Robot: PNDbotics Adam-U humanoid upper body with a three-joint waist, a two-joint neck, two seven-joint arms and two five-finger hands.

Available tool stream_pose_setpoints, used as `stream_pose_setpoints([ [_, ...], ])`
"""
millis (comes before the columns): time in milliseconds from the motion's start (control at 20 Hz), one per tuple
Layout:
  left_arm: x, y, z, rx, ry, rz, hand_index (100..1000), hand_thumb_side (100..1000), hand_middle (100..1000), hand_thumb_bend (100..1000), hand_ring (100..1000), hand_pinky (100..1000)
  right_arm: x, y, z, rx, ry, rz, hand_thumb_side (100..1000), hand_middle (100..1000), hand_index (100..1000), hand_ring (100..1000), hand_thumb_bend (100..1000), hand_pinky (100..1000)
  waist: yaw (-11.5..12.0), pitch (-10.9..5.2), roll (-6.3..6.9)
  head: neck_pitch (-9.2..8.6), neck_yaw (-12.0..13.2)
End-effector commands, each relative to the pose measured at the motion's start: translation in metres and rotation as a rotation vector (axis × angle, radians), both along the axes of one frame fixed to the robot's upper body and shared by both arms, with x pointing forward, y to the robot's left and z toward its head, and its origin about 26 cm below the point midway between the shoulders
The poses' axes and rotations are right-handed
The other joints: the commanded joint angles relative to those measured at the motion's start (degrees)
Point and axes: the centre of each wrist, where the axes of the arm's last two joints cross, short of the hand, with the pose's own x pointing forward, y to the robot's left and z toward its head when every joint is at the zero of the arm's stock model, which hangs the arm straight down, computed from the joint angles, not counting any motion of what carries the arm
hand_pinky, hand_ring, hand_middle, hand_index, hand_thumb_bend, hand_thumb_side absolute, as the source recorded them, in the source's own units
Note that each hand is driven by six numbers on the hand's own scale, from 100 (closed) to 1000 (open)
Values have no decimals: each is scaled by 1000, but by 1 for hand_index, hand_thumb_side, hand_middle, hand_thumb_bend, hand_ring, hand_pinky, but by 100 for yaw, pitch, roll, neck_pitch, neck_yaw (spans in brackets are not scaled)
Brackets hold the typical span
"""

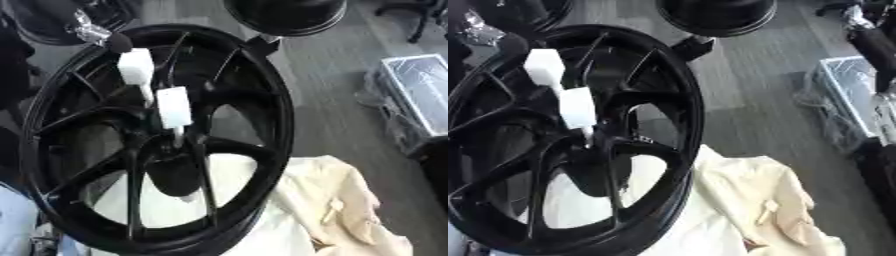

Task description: Pull the pin out of the wheel hub.

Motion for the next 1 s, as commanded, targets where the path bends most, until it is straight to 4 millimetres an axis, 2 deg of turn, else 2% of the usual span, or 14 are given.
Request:
stream_pose_setpoints([
  [50, -1, 2, 9, 19, -41, 8, 831, 497, 826, 590, 895, 882, -1, -3, 10, -17, -23, -5, 370, 656, 825, 715, 165, 896, -7, -116, -14, -24, 10],
  [400, 2, 0, 5, 27, -39, 0, 830, 494, 823, 567, 892, 877, -1, -4, 9, -13, -18, -7, 371, 656, 824, 716, 164, 897, -15, -100, -9, -9, 24],
  [1000, 5, -6, -4, 63, -30, -1, 843, 469, 825, 587, 888, 876, 0, -3, 9, -6, -18, -2, 376, 656, 824, 718, 157, 898, -21, -94, -4, 5, 54],
])
